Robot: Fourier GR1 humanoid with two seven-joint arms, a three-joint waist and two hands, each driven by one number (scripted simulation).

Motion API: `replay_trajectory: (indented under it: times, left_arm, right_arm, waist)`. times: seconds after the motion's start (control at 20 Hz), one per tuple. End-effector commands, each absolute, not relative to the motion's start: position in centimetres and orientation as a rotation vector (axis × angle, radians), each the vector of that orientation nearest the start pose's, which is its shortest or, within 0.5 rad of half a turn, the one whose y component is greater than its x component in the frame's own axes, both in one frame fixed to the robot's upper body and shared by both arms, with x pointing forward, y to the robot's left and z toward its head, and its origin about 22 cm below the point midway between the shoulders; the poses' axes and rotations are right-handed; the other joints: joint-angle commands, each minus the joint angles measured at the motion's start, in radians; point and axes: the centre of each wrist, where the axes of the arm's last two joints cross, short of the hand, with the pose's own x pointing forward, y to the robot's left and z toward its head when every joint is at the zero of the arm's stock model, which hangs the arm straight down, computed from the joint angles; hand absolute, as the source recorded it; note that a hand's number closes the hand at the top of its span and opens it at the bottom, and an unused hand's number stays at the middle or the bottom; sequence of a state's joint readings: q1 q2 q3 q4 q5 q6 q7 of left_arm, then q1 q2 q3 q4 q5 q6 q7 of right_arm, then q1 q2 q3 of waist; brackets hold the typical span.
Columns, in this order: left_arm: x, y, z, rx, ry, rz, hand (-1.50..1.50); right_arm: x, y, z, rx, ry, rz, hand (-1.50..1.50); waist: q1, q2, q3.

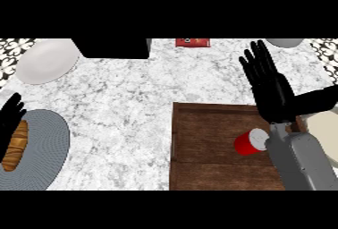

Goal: Pick the can from the tray and place it in the tiered basket

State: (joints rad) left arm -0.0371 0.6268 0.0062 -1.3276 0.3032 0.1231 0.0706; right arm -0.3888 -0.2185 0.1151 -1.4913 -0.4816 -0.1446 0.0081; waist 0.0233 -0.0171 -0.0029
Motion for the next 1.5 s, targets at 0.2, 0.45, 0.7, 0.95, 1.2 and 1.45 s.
replay_trajectory:
  times: [0.2, 0.45, 0.7, 0.95, 1.2, 1.45]
  left_arm:
    - [27.2, 34.9, 4.7, 0.513, -1.548, -0.171, 0.00]
    - [26.3, 32.6, 3.1, 0.442, -1.535, -0.187, 0.00]
    - [27.5, 31.1, 3.8, 0.459, -1.529, -0.226, 0.00]
    - [26.6, 31.0, 2.7, 0.445, -1.527, -0.222, 0.00]
    - [28.1, 29.4, 2.4, 0.423, -1.533, -0.236, 0.00]
    - [28.9, 29.5, 3.5, 0.434, -1.530, -0.229, 0.00]
  right_arm:
    - [31.1, -26.1, 8.9, 0.495, -1.676, 0.205, 1.50]
    - [29.3, -34.3, 6.3, -0.244, -1.460, 0.122, -1.50]
    - [26.3, -39.0, 9.8, -0.244, -1.524, 0.174, -1.50]
    - [25.9, -38.0, 15.6, -0.243, -1.420, 0.565, -1.50]
    - [26.7, -36.2, 19.7, -0.284, -1.262, 0.891, -1.50]
    - [27.5, -31.6, 21.7, -0.340, -1.199, 0.955, -1.50]
  waist:
    - [-0.037, 0.018, 0.004]
    - [-0.060, 0.019, 0.001]
    - [-0.037, 0.015, 0.003]
    - [-0.033, 0.011, 0.001]
    - [-0.025, 0.017, 0.000]
    - [-0.013, 0.018, 0.001]
